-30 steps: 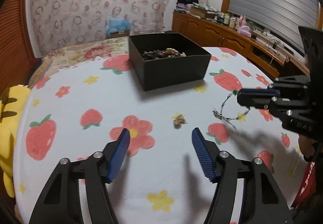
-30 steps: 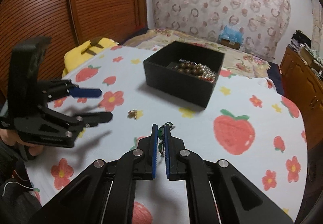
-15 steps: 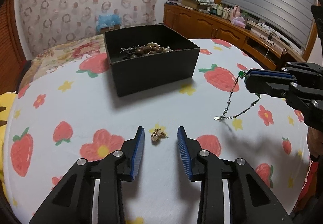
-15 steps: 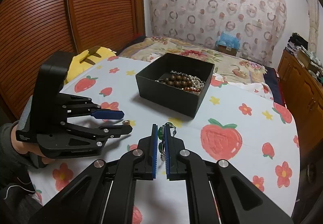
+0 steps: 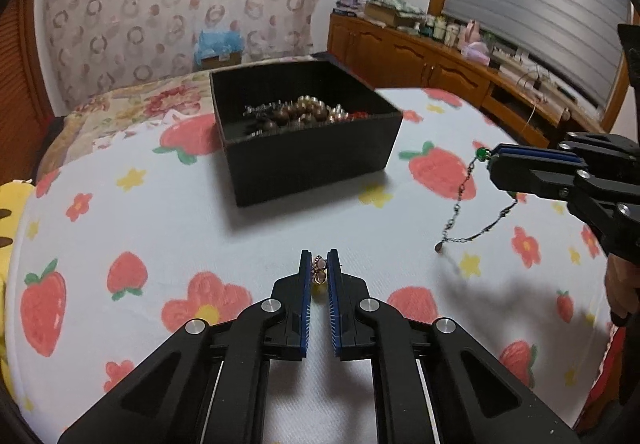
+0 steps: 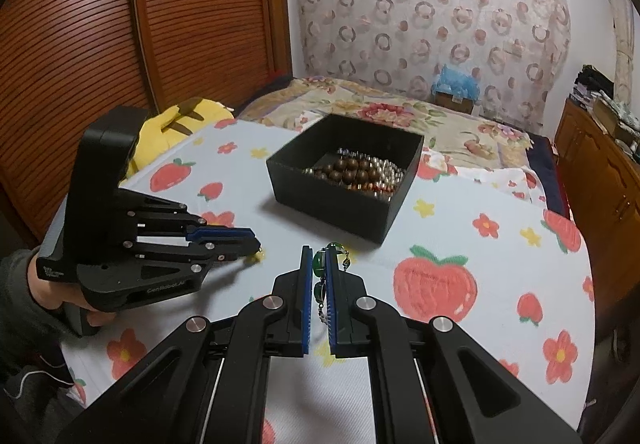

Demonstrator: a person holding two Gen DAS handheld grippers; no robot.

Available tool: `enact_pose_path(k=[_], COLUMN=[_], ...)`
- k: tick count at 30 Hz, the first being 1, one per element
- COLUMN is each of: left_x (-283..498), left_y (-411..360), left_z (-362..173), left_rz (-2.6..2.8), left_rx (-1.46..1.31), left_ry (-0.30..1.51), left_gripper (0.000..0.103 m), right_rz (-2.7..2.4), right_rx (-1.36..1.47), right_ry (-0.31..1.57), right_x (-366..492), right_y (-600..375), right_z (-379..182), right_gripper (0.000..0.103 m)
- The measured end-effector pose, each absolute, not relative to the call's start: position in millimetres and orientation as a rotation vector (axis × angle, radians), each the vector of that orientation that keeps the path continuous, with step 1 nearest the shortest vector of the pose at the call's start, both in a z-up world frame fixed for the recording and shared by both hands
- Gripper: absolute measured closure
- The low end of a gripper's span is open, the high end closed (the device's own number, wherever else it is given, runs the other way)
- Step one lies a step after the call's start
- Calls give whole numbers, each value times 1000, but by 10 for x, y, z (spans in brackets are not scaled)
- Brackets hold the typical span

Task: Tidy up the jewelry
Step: 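Carry the brooch and chain into the black box and open both grippers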

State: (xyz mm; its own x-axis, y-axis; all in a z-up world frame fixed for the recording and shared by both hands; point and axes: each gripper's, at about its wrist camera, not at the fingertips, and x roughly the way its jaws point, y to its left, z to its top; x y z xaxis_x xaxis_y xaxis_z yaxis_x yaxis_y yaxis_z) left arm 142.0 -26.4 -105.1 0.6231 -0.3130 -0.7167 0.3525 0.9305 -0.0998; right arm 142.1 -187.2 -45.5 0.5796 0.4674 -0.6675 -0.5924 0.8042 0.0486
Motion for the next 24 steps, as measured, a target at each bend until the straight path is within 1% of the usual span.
enact_pose_path(k=[13,24], left_x=[1555,1800], left_y=[-230,-164], left_z=[-648,-510], left_rz=[-391,-367], left_rx=[37,28], left_ry=[729,699], left_gripper=[96,96], right_rz=[660,674], right_rx=[-184,-181], right_ry=[633,612], right_x=[1840,2283], right_y=[-1796,-1651], right_z=[-19,67], right_gripper=[96,96])
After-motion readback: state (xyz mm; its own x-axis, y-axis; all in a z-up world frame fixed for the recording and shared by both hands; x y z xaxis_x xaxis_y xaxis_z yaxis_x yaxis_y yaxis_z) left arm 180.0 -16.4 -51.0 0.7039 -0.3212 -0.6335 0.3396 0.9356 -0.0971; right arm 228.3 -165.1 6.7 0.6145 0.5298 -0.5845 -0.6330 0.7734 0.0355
